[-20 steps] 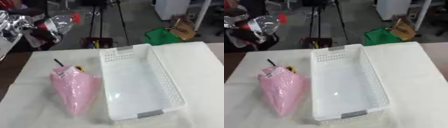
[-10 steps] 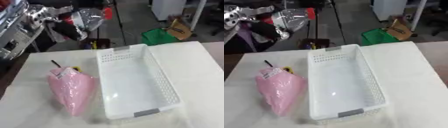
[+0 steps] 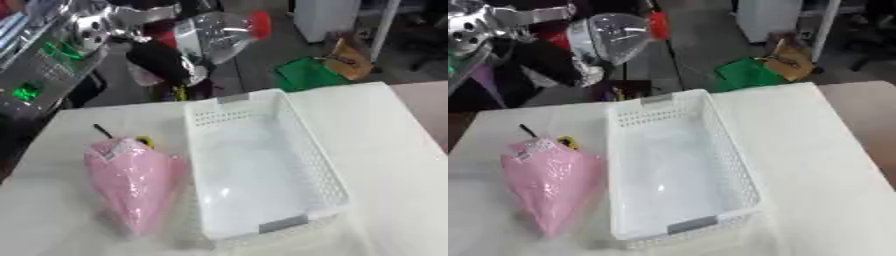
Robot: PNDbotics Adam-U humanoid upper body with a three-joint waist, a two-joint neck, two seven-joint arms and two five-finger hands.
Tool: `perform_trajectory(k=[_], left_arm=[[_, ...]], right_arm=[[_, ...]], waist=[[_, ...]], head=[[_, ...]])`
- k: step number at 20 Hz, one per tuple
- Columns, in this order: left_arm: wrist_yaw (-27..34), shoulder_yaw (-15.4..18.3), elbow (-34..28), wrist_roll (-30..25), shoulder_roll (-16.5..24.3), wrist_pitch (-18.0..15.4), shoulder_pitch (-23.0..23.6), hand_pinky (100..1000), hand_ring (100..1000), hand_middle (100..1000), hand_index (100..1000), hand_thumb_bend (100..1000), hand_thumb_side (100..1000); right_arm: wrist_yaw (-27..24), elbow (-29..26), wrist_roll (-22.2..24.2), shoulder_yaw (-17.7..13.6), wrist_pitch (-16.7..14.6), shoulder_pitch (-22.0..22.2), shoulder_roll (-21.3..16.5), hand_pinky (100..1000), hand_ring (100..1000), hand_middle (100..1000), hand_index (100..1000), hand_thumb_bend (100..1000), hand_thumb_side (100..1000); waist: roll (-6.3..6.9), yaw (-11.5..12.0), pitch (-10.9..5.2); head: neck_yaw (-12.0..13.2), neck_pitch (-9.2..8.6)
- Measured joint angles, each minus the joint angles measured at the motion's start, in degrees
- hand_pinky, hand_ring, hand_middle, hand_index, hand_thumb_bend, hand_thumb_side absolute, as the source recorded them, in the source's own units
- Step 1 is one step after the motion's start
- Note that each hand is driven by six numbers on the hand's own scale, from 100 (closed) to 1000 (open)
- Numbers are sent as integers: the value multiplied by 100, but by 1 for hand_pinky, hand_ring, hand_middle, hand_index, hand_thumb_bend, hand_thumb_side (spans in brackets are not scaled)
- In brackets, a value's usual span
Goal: Pick up objects on the table and place them in the box.
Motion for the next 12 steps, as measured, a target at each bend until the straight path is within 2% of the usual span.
perform_trajectory(k=[12], left_arm=[[490,-577,34,192,-675,192,-123,741,760,611,657,153,523]], right_arm=[[-19,0,-2,8,-2,-10,55,722,669,704,766,100,774]], waist=[[36,-131,-23]], head=[[7,-3]])
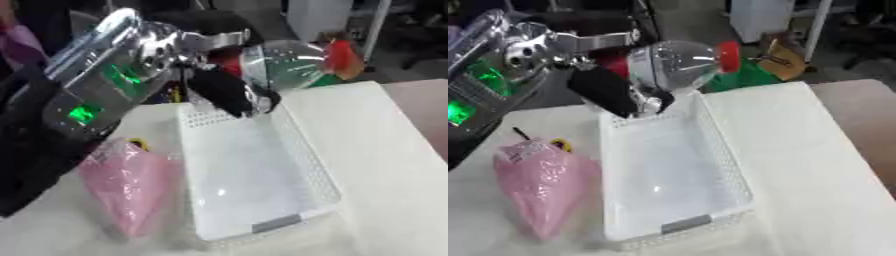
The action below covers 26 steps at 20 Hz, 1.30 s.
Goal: Pick up objects on the table and place them in the box.
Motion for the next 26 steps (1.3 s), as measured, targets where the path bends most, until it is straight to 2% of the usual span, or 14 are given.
perform_trajectory(k=[8,10,15,18,19,20,23,26], left_arm=[[-11,-254,240,123,-133,123,131,744,768,623,669,168,516],[-103,-313,361,124,-174,124,174,753,782,651,708,217,506],[-275,-416,618,89,-231,89,212,780,808,694,743,273,483],[-339,-456,727,58,-269,58,219,810,848,778,806,327,468],[-352,-473,754,47,-272,47,219,827,876,829,846,358,465],[-357,-489,779,38,-272,38,219,856,920,900,932,410,465],[-356,-501,817,6,-274,6,219,890,959,958,1000,477,466],[-320,-506,817,-12,-274,-12,219,902,970,976,1000,506,468]], right_arm=[[-33,0,-1,0,-2,-44,18,722,668,703,766,100,772],[-36,0,-1,0,-3,-44,43,722,669,703,766,100,771],[-40,0,0,0,-4,-44,47,722,669,702,766,100,772],[-44,0,2,-1,-7,-44,48,723,669,702,766,100,772],[-48,0,4,-3,-8,-44,48,723,669,702,766,100,772],[-51,0,6,-4,-9,-44,49,723,669,702,766,100,774],[-57,0,13,-7,-15,-44,50,723,669,702,766,100,775],[-63,0,17,-7,-18,-44,51,723,669,702,766,100,776]], waist=[[6,-44,16],[6,-56,34],[4,-82,56],[4,-84,67],[4,-87,69],[4,-87,71],[4,-90,74],[4,-97,80]], head=[[-31,-41],[-31,-53],[-31,-55],[-31,-56],[-30,-56],[-29,-56],[-29,-56],[-29,-56]])
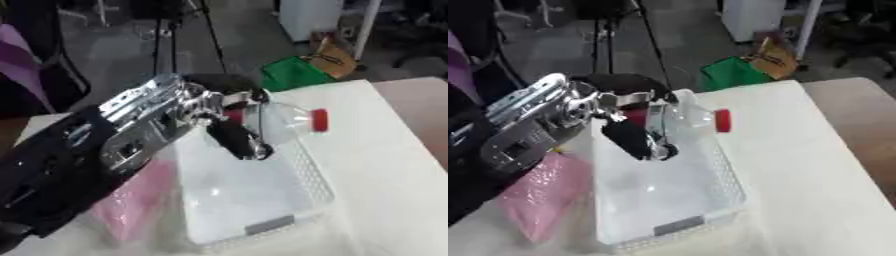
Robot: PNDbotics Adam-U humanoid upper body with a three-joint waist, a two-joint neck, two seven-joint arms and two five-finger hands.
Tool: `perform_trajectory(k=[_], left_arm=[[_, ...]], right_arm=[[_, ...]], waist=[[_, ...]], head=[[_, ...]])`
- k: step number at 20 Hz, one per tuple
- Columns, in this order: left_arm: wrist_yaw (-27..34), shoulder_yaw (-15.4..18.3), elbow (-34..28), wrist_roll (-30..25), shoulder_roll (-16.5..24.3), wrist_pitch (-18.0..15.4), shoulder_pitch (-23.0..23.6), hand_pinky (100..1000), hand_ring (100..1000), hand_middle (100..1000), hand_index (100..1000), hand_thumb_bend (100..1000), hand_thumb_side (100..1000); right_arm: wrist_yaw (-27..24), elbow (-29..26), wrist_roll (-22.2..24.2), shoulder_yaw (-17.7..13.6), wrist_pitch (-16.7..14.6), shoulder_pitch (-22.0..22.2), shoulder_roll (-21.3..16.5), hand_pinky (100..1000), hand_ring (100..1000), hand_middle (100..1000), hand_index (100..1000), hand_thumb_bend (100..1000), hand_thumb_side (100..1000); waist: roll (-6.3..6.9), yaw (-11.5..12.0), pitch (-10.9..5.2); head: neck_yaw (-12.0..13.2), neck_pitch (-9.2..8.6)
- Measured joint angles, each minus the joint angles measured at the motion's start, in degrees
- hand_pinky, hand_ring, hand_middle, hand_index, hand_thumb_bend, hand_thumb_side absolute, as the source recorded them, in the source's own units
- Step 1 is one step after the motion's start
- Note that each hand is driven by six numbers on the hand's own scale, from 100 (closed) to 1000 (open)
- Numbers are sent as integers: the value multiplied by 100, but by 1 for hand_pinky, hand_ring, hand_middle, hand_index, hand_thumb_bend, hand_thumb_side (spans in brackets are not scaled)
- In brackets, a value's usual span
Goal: Pick up objects on the table and place them in the box.
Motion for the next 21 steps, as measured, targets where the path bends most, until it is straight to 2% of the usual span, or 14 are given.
perform_trajectory(k=[6,10,12,13,14,15,16,17,18,20,21], left_arm=[[14,12,-18,-18,-3,-18,-5,897,967,972,1000,507,483],[-19,30,-18,-25,-4,-25,-5,893,962,963,1000,474,495],[-65,74,-25,-37,-4,-37,-7,884,955,953,1000,445,529],[-127,130,-56,-51,-5,-51,-8,861,931,927,998,394,659],[-251,242,-152,-82,-5,-82,-18,861,931,927,998,394,659],[-435,413,-303,-134,-1,-134,-27,856,914,916,996,419,813],[-651,636,-526,-207,2,-207,-26,856,914,916,996,419,813],[-870,879,-770,-290,15,-290,-21,845,891,899,993,100,1000],[-1129,1165,-1084,-367,42,-367,-12,845,891,899,993,312,1000],[-1700,1818,-1837,-503,167,-503,78,841,886,906,1000,304,1000],[-1950,2107,-2141,-475,222,-539,130,837,884,916,1000,252,1000]], right_arm=[[-13,0,1,-1,0,0,1,724,669,702,766,100,777],[-17,0,3,-2,2,0,2,724,669,702,766,100,777],[-17,0,3,-2,2,0,14,724,669,702,766,100,778],[-17,0,4,-2,2,0,24,723,669,701,766,100,778],[-17,0,4,-3,2,1,36,723,669,701,766,100,778],[-17,0,4,-4,2,1,44,722,669,701,766,100,778],[-17,0,3,-5,3,3,44,722,669,701,766,100,778],[-17,0,1,-6,3,4,44,722,668,700,766,100,763],[-17,0,-2,-9,4,4,44,722,668,700,766,100,777],[-17,0,-6,-21,7,4,45,722,667,699,765,100,777],[-17,0,-8,-28,8,4,45,721,667,699,765,100,777]], waist=[[0,-8,5],[0,-9,13],[-1,-9,17],[-4,-9,17],[-10,-8,19],[-21,-6,20],[-33,1,21],[-43,13,22],[-54,35,23],[-65,83,24],[-76,101,24]], head=[[2,-1],[2,-2],[2,-18],[2,-19],[0,-20],[-4,-20],[-6,-20],[-8,-20],[-14,-19],[-33,-17],[-42,-16]])
